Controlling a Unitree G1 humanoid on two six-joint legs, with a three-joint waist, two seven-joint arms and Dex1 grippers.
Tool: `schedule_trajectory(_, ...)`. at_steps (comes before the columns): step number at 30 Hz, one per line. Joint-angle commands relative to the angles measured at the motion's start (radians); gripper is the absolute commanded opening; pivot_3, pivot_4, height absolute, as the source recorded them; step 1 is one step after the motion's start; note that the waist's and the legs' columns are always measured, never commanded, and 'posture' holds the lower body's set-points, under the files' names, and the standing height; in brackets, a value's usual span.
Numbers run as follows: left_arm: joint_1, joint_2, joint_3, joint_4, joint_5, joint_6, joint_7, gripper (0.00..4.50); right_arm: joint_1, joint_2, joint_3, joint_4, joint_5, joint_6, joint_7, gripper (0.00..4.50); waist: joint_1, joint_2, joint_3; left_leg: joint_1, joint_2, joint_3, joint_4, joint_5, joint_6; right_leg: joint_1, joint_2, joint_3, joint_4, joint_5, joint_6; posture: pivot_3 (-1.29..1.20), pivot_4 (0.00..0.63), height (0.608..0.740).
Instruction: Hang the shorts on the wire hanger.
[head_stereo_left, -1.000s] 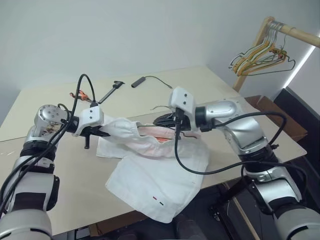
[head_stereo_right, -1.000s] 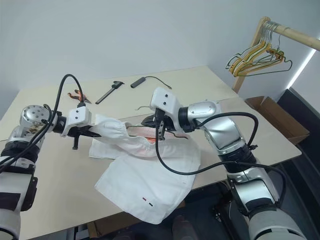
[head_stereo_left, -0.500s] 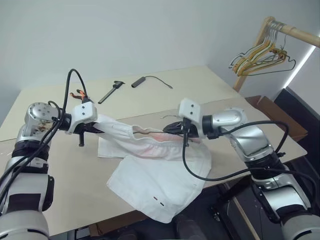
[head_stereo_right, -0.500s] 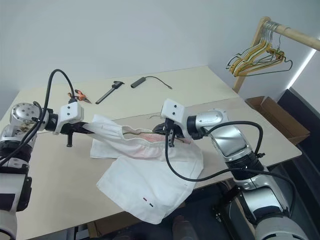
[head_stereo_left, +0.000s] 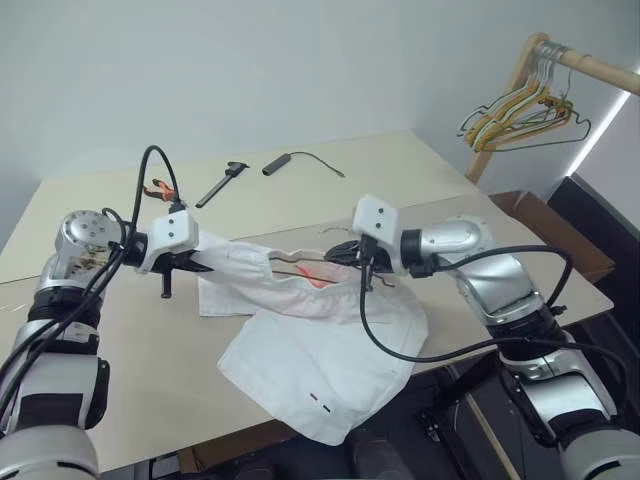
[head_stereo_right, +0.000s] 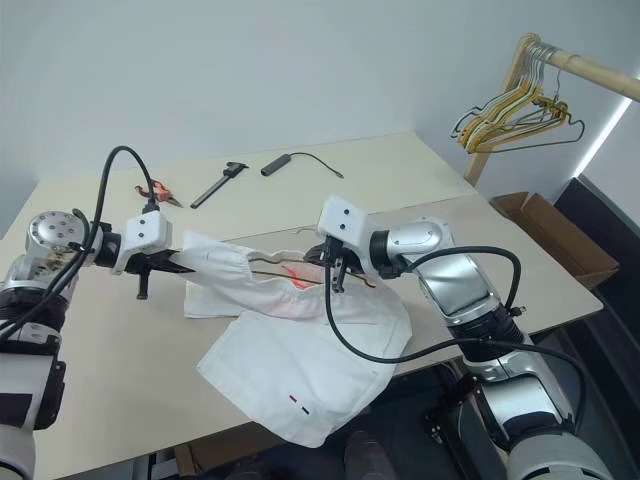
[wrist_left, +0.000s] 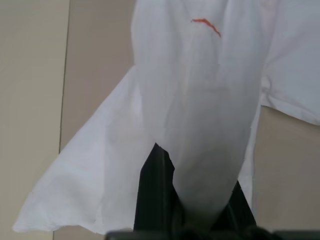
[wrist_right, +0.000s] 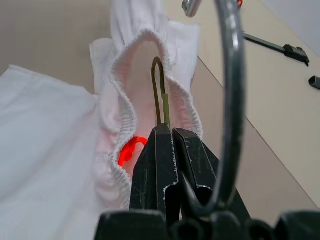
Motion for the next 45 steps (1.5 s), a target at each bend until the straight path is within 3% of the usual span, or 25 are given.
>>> schedule_trajectory(1, -0.002, 0.014, -0.009, -0.033, 0.017, -0.004, 0.018, 1.14, -0.063, -0.005, -0.065, -0.066, 0.046, 0.060, -0.002, 0.00, 0.001, 0.000, 0.000, 0.000, 0.000, 0.000, 0.000, 0.000, 0.000, 0.000, 0.000, 0.000, 0.000, 0.000, 0.000, -0.11, 0.000, 0.740)
schedule_trajectory(7, -0.005, 0.044, 0.029, -0.046, -0.014, -0.005, 0.027, 2.96, -0.116, -0.026, -0.049, -0.058, 0.061, 0.122, 0.018, 0.00, -0.001, 0.000, 0.000, 0.000, 0.000, 0.000, 0.000, 0.000, 0.000, 0.000, 0.000, 0.000, 0.000, 0.000, 0.000, -0.12, 0.000, 0.740)
schedule_trajectory(12, 0.014, 0.119, 0.106, -0.170, -0.147, 0.037, -0.090, 4.47, -0.161, -0.039, -0.069, -0.034, 0.094, 0.183, 0.047, 0.00, -0.007, 0.000, 0.000, -0.001, 0.000, 0.000, -0.001, 0.000, 0.000, -0.001, 0.000, 0.000, 0.000, 0.000, 0.000, -0.13, 0.000, 0.740)
schedule_trajectory(14, 0.008, 0.135, 0.130, -0.239, -0.240, 0.103, -0.153, 4.47, -0.173, -0.049, -0.066, -0.021, 0.099, 0.189, 0.056, 0.00, -0.006, 0.000, 0.000, -0.001, 0.000, 0.000, -0.001, 0.000, 0.000, -0.001, 0.000, 0.000, 0.000, 0.000, 0.000, -0.13, 0.000, 0.740)
schedule_trajectory(17, -0.025, 0.081, 0.136, -0.304, -0.293, 0.167, -0.156, 4.47, -0.195, -0.058, -0.047, -0.001, 0.098, 0.186, 0.077, 0.00, 0.005, 0.000, 0.000, 0.000, 0.000, 0.000, 0.000, 0.000, 0.000, -0.001, -0.001, 0.000, 0.000, 0.000, 0.000, -0.12, 0.000, 0.740)
schedule_trajectory(20, -0.069, 0.002, 0.062, -0.290, -0.227, 0.123, -0.144, 4.47, -0.232, -0.049, -0.035, 0.029, 0.096, 0.174, 0.099, 0.00, 0.014, 0.000, 0.000, 0.000, 0.000, 0.000, 0.001, 0.000, 0.000, 0.001, -0.001, -0.001, 0.000, 0.000, 0.000, -0.11, 0.000, 0.740)
schedule_trajectory(28, -0.228, -0.138, -0.079, -0.013, -0.045, -0.045, -0.096, 4.47, -0.295, -0.040, -0.020, 0.057, 0.092, 0.153, 0.149, 0.00, -0.008, 0.000, 0.000, -0.001, 0.000, 0.003, 0.001, 0.000, 0.000, 0.000, 0.000, 0.000, -0.001, 0.000, 0.000, -0.13, 0.000, 0.740)
schedule_trajectory(31, -0.272, -0.182, -0.078, 0.064, -0.034, -0.075, -0.078, 3.87, -0.298, -0.041, -0.020, 0.055, 0.089, 0.155, 0.154, 0.00, -0.007, 0.000, 0.000, -0.001, 0.000, 0.002, 0.000, 0.000, 0.000, 0.000, 0.000, 0.000, -0.001, 0.000, 0.000, -0.14, 0.000, 0.740)
schedule_trajectory(43, -0.270, -0.208, -0.049, 0.096, -0.053, -0.099, -0.090, 0.28, -0.296, -0.035, -0.025, 0.046, 0.088, 0.156, 0.146, 0.00, -0.007, 0.000, 0.000, -0.001, 0.000, 0.000, 0.001, 0.000, 0.000, 0.000, 0.000, 0.000, 0.000, 0.000, 0.000, -0.15, 0.000, 0.740)
schedule_trajectory(45, -0.258, -0.210, -0.036, 0.080, -0.065, -0.095, -0.076, 0.02, -0.295, -0.034, -0.022, 0.050, 0.084, 0.152, 0.145, 0.00, -0.007, 0.000, 0.000, -0.001, 0.000, 0.000, 0.000, 0.000, 0.000, 0.000, 0.000, 0.000, 0.000, 0.000, 0.000, -0.14, 0.000, 0.740)
